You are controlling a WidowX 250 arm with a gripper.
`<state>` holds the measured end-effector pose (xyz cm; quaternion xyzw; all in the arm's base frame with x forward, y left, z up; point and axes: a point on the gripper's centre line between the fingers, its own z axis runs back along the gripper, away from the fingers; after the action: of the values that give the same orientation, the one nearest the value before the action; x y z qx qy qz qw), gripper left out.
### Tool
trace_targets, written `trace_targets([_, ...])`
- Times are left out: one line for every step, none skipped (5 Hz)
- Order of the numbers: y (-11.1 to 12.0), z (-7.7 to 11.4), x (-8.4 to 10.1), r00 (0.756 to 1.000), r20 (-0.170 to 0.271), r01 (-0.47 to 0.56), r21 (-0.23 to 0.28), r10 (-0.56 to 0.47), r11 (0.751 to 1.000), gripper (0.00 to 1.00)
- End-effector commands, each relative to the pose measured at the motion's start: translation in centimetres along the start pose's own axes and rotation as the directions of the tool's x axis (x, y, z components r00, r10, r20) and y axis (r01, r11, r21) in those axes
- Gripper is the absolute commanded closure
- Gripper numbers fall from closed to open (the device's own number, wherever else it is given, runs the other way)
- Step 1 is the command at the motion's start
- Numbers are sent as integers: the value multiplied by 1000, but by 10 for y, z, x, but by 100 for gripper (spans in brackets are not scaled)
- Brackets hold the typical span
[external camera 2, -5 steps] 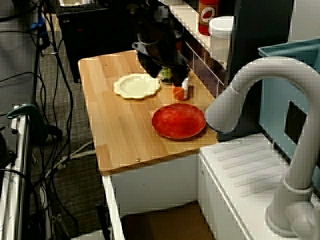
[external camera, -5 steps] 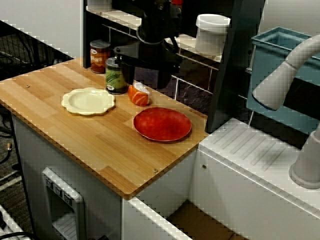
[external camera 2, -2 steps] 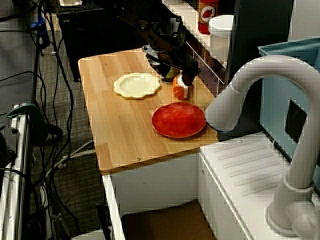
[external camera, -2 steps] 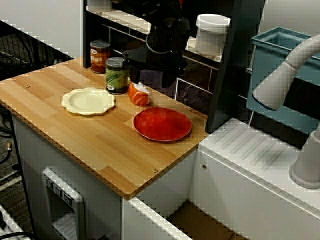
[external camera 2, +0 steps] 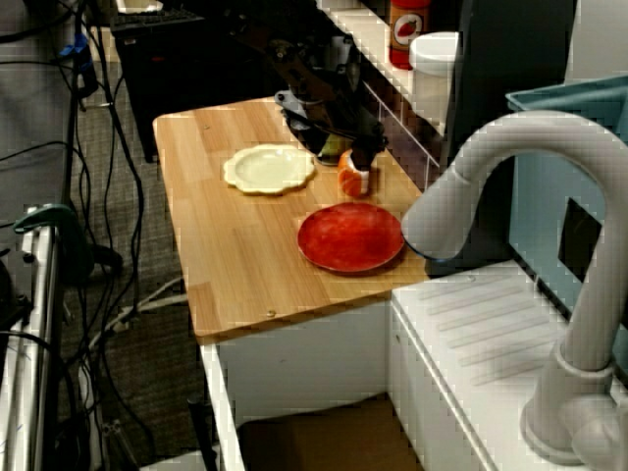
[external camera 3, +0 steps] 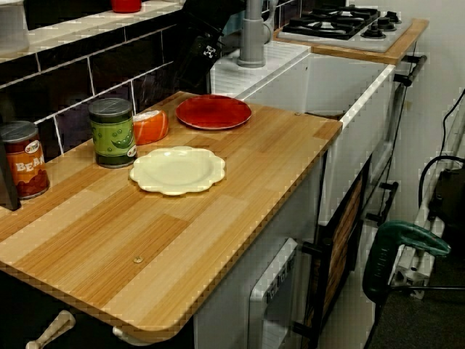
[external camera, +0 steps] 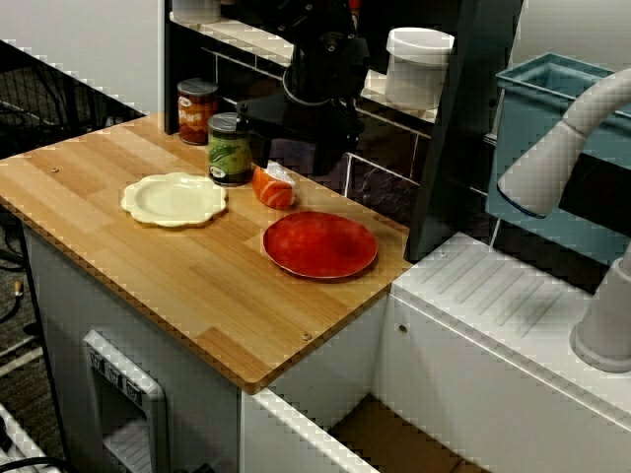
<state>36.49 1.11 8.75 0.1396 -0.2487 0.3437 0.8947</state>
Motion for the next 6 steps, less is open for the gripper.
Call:
trace_targets([-13, -4, 18, 997, -31, -63, 32, 64, 998, 0])
trace_targets([-10, -5, 21, 996, -45, -78, 29, 79, 997, 0])
trace_targets([-9, -6, 23, 997, -49, -66, 43, 68, 997, 0])
trace_targets([1, -7, 29, 995, -55, -76, 44, 79, 996, 0])
trace_targets([8, -6, 32, 995, -55, -84, 34, 86, 996, 0])
trace_targets([13, -8, 34, 994, -56, -93, 30, 95, 995, 0])
